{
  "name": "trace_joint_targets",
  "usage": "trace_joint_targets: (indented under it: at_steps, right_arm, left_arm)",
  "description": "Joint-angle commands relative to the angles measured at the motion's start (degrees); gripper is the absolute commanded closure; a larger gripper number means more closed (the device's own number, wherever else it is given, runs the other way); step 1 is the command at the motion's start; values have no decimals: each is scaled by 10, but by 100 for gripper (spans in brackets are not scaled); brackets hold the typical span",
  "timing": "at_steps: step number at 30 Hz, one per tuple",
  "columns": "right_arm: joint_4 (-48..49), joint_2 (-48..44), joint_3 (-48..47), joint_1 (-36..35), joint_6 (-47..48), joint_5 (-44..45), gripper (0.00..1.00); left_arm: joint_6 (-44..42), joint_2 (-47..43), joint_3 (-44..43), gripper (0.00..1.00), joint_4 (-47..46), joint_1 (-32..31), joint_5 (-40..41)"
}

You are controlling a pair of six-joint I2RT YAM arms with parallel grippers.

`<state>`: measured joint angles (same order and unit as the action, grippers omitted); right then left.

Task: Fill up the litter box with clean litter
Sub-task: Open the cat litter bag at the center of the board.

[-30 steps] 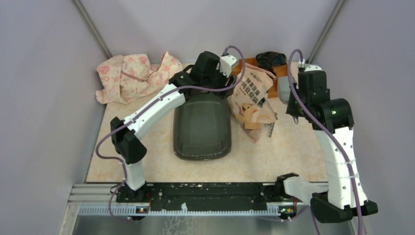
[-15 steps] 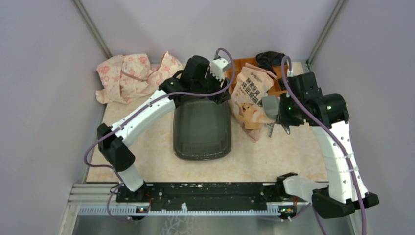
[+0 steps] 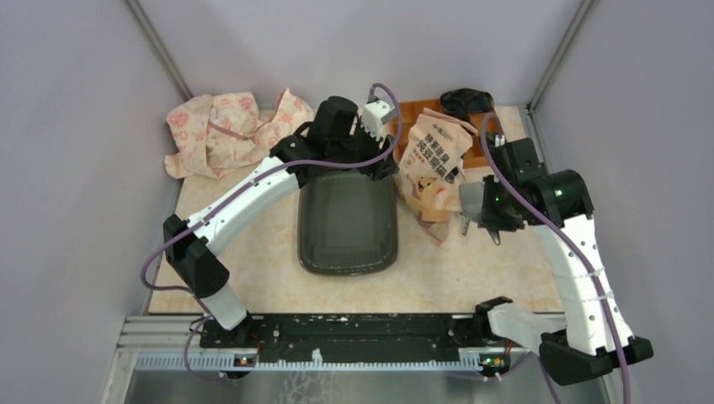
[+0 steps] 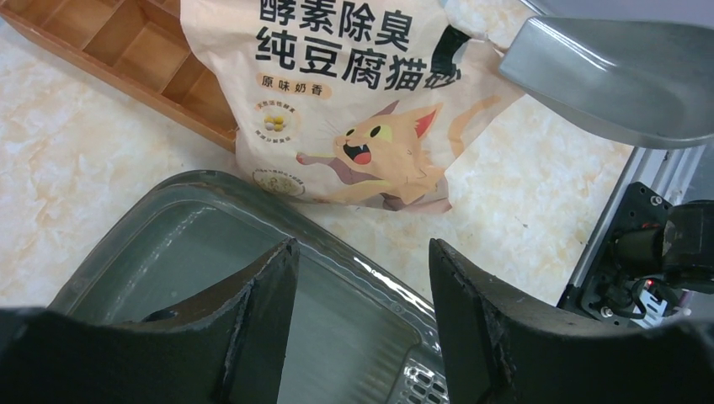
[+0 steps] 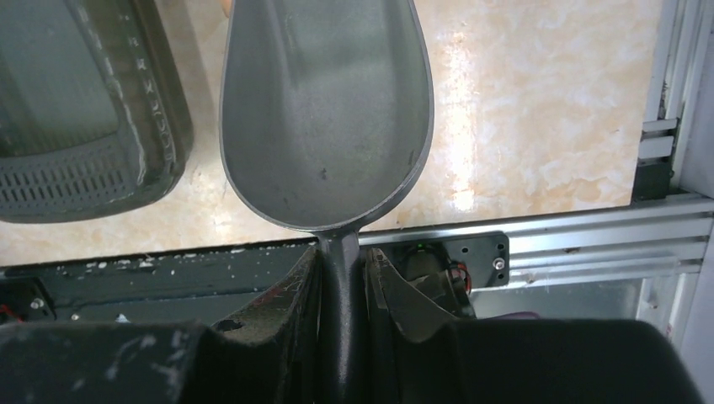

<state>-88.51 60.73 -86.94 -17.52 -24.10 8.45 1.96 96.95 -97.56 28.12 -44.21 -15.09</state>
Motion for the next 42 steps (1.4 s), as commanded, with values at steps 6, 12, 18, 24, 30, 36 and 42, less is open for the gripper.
trace_joint_targets:
  at_steps: [6,12,18,24,30,36,42]
  right_arm:
    - [25,36,-60,-5,13,103,100]
    - [36,50,-97,-8,53,147,100]
    - [47,83,-79,-53,57,141,100]
    - [47,110,-63,-60,47,126,100]
    - [26,120,-104,-57,41,155,100]
    - [28,107,-115,-22,52,144,100]
    - [34,112,-111,-6,64,124,100]
  left_arm:
    - [5,-5,0,35,-13,3,-9]
    - [4,9,-4,35,-13,3,-11]
    - [5,18,-9,36,-8,4,-12]
    - [2,20,-9,36,-4,5,-10]
    - [1,20,-10,35,-2,7,-10]
    - [1,22,-11,36,-1,6,-13]
    - [0,23,-14,36,1,6,-14]
